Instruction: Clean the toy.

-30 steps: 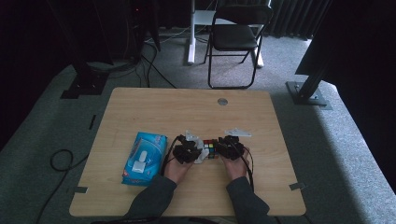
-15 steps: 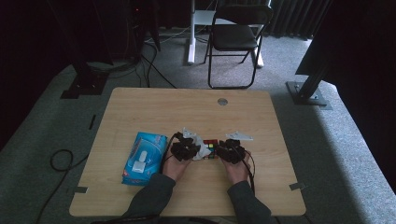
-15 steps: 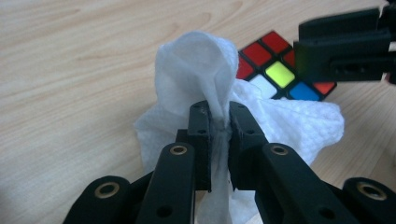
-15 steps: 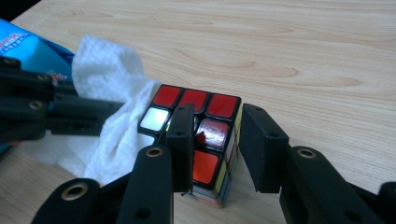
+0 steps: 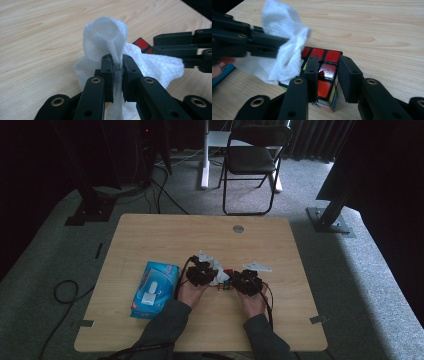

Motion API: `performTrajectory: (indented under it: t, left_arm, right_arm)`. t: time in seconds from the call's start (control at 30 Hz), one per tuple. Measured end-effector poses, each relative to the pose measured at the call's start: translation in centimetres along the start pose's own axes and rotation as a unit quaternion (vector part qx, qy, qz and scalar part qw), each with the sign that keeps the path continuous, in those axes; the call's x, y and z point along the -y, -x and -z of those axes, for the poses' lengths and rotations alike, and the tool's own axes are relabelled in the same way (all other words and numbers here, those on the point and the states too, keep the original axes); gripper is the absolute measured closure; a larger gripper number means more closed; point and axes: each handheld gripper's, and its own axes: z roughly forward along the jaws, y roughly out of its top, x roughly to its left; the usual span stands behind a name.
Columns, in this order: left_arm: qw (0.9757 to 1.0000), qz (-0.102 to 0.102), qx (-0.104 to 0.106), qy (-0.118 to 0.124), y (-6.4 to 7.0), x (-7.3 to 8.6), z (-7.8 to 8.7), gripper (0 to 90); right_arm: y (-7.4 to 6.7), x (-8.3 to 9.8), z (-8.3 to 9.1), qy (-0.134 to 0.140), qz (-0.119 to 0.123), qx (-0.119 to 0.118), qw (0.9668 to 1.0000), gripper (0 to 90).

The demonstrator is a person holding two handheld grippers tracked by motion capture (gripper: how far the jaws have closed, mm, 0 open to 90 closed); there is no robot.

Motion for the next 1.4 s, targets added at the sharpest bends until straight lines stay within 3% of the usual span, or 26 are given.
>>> performTrajectory:
  t: [0.2, 0.5, 0.8, 1.03, 1.17, 1.4]
  left_arm:
    - [1.0000, 0.004, -0.002, 0.001, 0.1, 0.0, -0.4, 81.8]
    - [0.9997, -0.001, -0.025, -0.001, 0.1, -0.2, -0.8, 81.8]
    - [0.9993, -0.007, -0.036, -0.003, 0.3, -0.1, -0.9, 81.9]
    - [0.9986, -0.001, -0.053, -0.002, 0.4, 0.2, -0.9, 82.0]
    - [0.9983, 0.009, -0.057, -0.007, 0.4, 0.5, -1.2, 82.2]
    - [0.9978, 0.003, -0.061, -0.026, 0.5, 0.9, -1.6, 82.6]
  right_arm:
    - [0.1, 0.0, 0.0, 0.000, 0.000, 0.000, 1.0000, 69.9]
    - [0.0, 0.1, 0.0, 0.002, -0.001, 0.001, 1.0000, 69.9]
    - [-0.1, 0.3, 0.0, 0.009, -0.003, 0.004, 0.9999, 70.0]
    - [-0.1, 0.3, 0.0, 0.009, -0.003, 0.004, 1.0000, 70.0]
    - [0.0, 0.3, 0.0, 0.008, -0.002, 0.004, 1.0000, 70.0]
    - [0.0, 0.2, 0.0, 0.008, -0.002, 0.003, 1.0000, 70.0]
